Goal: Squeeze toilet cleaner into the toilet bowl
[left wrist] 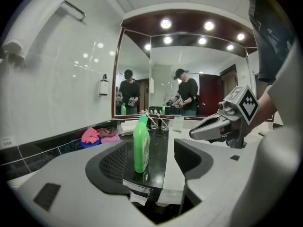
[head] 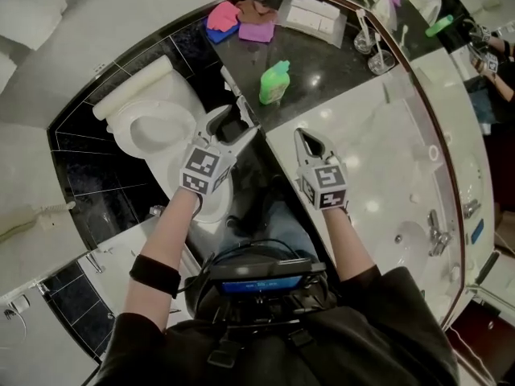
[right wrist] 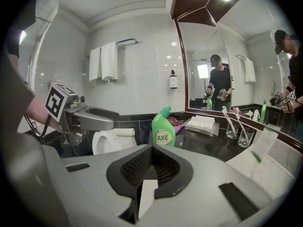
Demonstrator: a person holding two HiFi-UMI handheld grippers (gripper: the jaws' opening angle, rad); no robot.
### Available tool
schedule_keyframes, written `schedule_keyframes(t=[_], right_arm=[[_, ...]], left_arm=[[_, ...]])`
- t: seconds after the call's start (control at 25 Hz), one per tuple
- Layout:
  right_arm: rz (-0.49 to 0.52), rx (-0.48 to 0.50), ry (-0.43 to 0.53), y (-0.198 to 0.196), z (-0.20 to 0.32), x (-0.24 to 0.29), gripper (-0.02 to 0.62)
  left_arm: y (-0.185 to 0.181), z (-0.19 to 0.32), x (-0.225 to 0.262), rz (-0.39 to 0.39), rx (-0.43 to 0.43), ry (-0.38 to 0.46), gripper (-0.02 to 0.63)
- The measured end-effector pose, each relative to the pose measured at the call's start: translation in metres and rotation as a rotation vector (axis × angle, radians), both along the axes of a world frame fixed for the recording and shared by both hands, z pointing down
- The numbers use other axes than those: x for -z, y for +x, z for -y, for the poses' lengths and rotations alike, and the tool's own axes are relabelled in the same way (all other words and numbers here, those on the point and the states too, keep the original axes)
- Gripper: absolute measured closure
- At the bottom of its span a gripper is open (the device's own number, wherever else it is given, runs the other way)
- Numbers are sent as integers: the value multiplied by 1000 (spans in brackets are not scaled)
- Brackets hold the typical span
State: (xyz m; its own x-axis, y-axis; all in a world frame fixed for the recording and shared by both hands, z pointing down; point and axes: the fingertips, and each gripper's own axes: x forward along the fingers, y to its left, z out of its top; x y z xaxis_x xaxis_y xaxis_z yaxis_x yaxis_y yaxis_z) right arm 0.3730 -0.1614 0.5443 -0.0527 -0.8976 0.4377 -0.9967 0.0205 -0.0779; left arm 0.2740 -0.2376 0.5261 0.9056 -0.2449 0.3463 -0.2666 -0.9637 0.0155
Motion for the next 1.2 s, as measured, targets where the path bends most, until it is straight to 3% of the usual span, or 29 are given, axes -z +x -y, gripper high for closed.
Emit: schedule_keyframes(t=[0.32,0.64,1.2], right_arm=[[10,-40,-9,40,12,-12,592],[16,-67,-16,60,21,-20,592],[44,-72,-28,106,41,-60,592]], left_arm=[[42,13,-25,28,-44,-27,288],[73,34,-60,71,-77,-24,215],[148,76,-113,59,-114,-37,213]])
